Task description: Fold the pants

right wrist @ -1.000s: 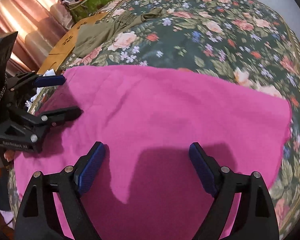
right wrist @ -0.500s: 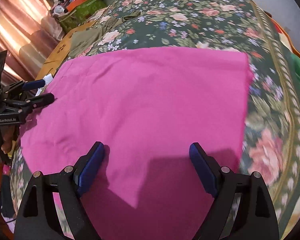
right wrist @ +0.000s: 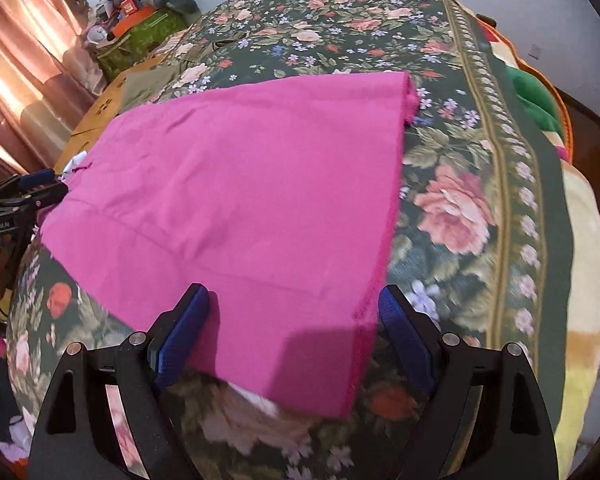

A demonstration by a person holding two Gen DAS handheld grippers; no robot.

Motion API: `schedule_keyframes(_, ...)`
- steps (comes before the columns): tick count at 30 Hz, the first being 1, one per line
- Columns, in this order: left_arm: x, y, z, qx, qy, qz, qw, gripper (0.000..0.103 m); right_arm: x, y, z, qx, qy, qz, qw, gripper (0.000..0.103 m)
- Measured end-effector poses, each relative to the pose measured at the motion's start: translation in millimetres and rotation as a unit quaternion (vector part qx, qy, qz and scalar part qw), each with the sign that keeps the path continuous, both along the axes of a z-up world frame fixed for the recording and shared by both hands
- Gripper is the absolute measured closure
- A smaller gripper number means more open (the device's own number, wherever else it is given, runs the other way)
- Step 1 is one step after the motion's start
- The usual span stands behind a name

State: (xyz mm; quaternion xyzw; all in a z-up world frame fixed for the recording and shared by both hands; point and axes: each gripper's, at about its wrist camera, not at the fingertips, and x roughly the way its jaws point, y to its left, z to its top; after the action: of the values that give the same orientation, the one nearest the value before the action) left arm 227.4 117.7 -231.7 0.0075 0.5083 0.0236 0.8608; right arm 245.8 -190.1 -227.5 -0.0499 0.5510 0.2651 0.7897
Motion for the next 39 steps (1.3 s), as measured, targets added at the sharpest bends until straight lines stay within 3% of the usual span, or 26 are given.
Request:
schedule_keyframes(10,-24.4,15.8,13.5,-0.009,-0.018,0.037,0.9991,0.013,-8.6,-2.8,13.9,-0.001,-0.023,-0.020,1.000,0.019)
schedule_keyframes(14,-36.1,17.1,31.5,-0.021,-0.043,0.052,0.9975,0.013,-14.4,6.6,38.4,0.013,-0.070,-0.017,0.997,0.019)
schedule_keyframes(17,-42.9,15.3,37.4,-0.059,-0.054,0.062,0.9949,0.012,-19.0,17.7,51.7,0.035,-0.096,-0.013,0.995,0.019)
schedule_keyframes(21,-49.1,5.3,30.3,-0.110,-0.042,0.068,0.9907,0.012,-23.2,36.3,49.2,0.053,-0.096,-0.001,0.994,0.019)
schedule_keyframes(28,-55.7,-12.0,8.2,-0.143,-0.006,0.059,0.9879,0.012,-28.9,58.6,22.6,0.014,-0.088,0.028,0.996,0.019)
schedule_keyframes(36,-51.6,-18.9,-2.2,-0.223,-0.001,0.049,0.9735,0.012,-29.1,52.3,16.0,0.037,-0.069,0.024,0.997,0.019)
schedule_keyframes(39,-45.0,-18.4,-4.0,-0.260,0.005,0.051,0.9641,0.012,-29.7,52.6,15.7,0.039,-0.067,0.024,0.997,0.019)
